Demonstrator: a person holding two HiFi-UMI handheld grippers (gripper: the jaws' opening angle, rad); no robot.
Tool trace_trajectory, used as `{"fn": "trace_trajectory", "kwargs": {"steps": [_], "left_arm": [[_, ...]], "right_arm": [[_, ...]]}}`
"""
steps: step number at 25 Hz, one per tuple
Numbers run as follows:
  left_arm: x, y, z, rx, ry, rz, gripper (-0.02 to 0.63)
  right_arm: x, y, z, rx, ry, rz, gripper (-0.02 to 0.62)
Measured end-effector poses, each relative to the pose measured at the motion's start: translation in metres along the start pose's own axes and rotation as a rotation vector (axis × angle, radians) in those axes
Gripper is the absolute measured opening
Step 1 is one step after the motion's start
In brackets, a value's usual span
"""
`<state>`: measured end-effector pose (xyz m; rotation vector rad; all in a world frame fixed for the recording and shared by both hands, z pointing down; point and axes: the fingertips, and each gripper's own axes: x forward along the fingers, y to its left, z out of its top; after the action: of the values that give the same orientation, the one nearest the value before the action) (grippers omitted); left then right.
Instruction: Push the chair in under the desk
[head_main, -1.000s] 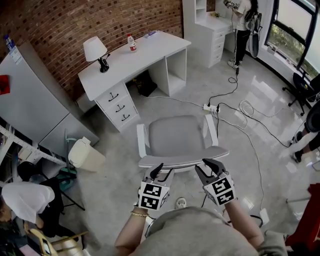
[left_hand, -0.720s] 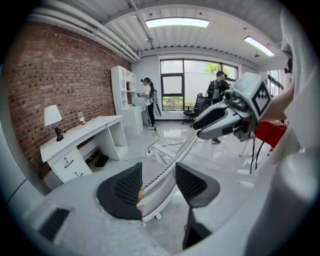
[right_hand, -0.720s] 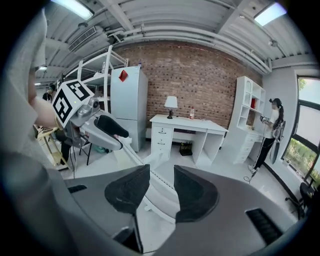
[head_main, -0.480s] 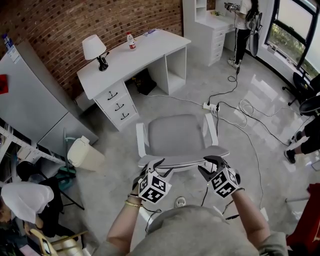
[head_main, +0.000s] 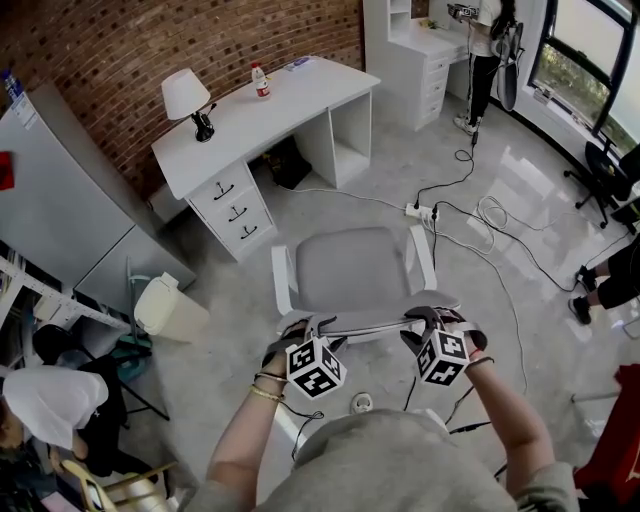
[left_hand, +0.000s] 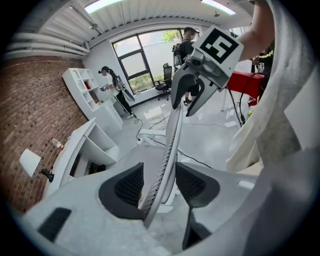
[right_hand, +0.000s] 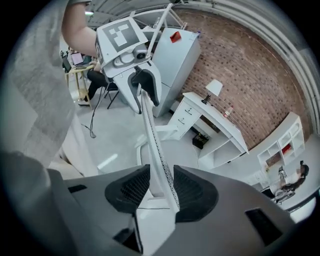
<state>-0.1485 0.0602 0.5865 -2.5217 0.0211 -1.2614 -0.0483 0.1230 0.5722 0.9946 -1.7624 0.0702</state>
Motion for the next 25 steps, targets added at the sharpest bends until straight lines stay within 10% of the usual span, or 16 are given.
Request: {"fn": "trace_trajectory", "kwargs": {"steps": [25], "left_arm": [[0.046, 0.003, -0.035, 0.238, 0.194, -0.073, 0.184]], "right_arm": [[0.055, 0.002, -0.012, -0.191, 0.137, 0.133, 0.113]]}}
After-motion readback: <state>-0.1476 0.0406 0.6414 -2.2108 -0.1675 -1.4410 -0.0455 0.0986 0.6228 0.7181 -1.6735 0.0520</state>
